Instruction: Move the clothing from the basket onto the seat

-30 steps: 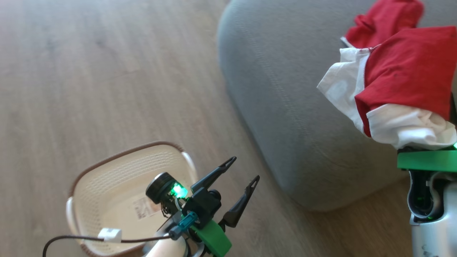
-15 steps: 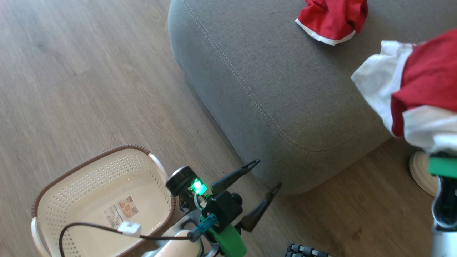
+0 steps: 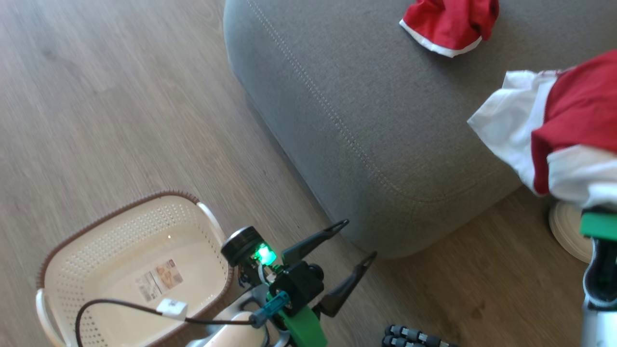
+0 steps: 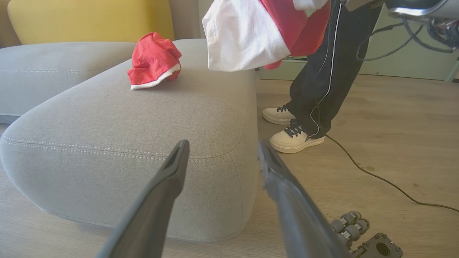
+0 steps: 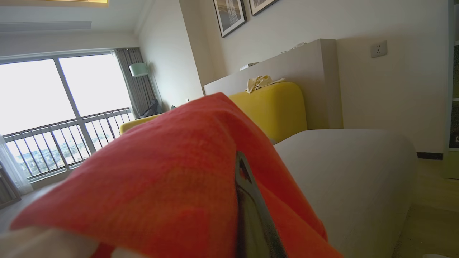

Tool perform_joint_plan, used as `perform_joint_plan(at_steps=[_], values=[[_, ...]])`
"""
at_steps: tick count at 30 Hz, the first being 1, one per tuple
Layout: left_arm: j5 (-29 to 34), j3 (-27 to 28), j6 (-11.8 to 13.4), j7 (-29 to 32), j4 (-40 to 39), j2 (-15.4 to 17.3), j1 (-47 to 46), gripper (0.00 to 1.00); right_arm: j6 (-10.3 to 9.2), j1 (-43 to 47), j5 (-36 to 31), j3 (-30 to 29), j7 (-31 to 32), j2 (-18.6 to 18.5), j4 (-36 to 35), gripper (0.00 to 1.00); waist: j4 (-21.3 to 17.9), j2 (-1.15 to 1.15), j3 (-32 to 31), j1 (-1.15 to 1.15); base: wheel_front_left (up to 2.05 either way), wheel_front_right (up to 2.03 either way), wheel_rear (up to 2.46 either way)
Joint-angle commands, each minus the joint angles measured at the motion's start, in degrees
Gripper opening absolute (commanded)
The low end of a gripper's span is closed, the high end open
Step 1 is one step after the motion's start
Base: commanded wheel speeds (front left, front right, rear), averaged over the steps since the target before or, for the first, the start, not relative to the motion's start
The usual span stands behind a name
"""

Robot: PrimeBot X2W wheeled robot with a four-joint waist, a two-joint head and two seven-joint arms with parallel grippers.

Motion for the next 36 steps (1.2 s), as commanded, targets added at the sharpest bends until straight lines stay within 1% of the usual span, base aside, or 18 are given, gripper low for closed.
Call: perform_joint_plan(at_steps=[1, 6, 11, 16, 20, 23, 29, 31, 34, 36], values=[[0.4, 1.6, -0.1, -0.3, -2.0, 0.5, -2.0, 1.00, 0.01, -3.8, -0.2, 0.9, -0.4, -0.7, -1.7, 0.00, 0.0, 0.00, 0.8, 0.00, 0.00, 0.00, 0.00], [1.5, 1.8, -0.1, -0.3, -2.5, 2.2, -2.1, 1.00, 0.01, -10.0, -0.3, 0.6, -0.4, -0.7, -1.1, 0.00, -0.3, 0.00, 4.0, 0.00, 0.00, 0.00, 0.00], [2.6, 1.1, -0.1, -0.3, -2.8, 5.5, -2.8, 1.00, 0.01, -18.6, 1.6, -0.5, -0.4, -2.9, 2.2, 0.00, -0.9, 0.00, 8.7, 0.00, 0.00, 0.00, 0.00], [2.8, 0.0, -0.1, -0.3, -3.6, 9.1, -4.0, 1.00, 0.01, -28.4, 4.5, -3.9, -0.4, -5.3, 7.4, 0.00, -1.2, 0.00, 13.9, 0.00, 0.00, 0.00, 0.00], [2.9, -0.6, -0.1, -0.3, -4.4, 11.3, -5.0, 1.00, 0.01, -36.4, 5.1, -5.6, -0.4, -7.5, 12.8, 0.00, -1.2, 0.00, 17.6, 0.00, 0.00, 0.00, 0.00], [3.0, -0.5, -0.1, -0.3, -5.3, 12.5, -5.4, 1.00, 0.01, -41.8, 4.8, -6.3, -0.4, -8.3, 16.3, 0.00, -1.1, 0.00, 20.1, 0.00, 0.00, 0.00, 0.00], [3.5, -1.1, 0.0, -0.3, -6.7, 13.8, -6.7, 1.00, 0.01, -50.3, 1.1, -5.3, -0.4, -12.4, 22.2, 0.00, 1.3, 0.00, 24.4, 0.00, 0.00, 0.00, 0.00], [3.6, -1.3, 0.0, -0.3, -6.8, 14.1, -7.1, 1.00, 0.01, -51.5, 0.3, -5.5, -0.4, -12.9, 23.3, 0.00, 1.8, 0.00, 25.0, 0.00, 0.00, 0.00, 0.00], [3.8, -1.5, 0.0, -0.3, -7.0, 14.8, -8.2, 1.00, 0.01, -55.4, -0.1, -7.6, -0.4, -13.6, 28.9, 0.00, 3.2, 0.00, 26.4, 0.00, 0.00, 0.00, 0.00], [3.7, -1.5, 0.1, -0.3, -7.3, 14.8, -9.0, 1.00, 0.01, -57.6, -1.6, -9.0, -0.4, -14.7, 33.0, 0.00, 4.5, 0.00, 27.5, 0.00, 0.00, 0.00, 0.00]])
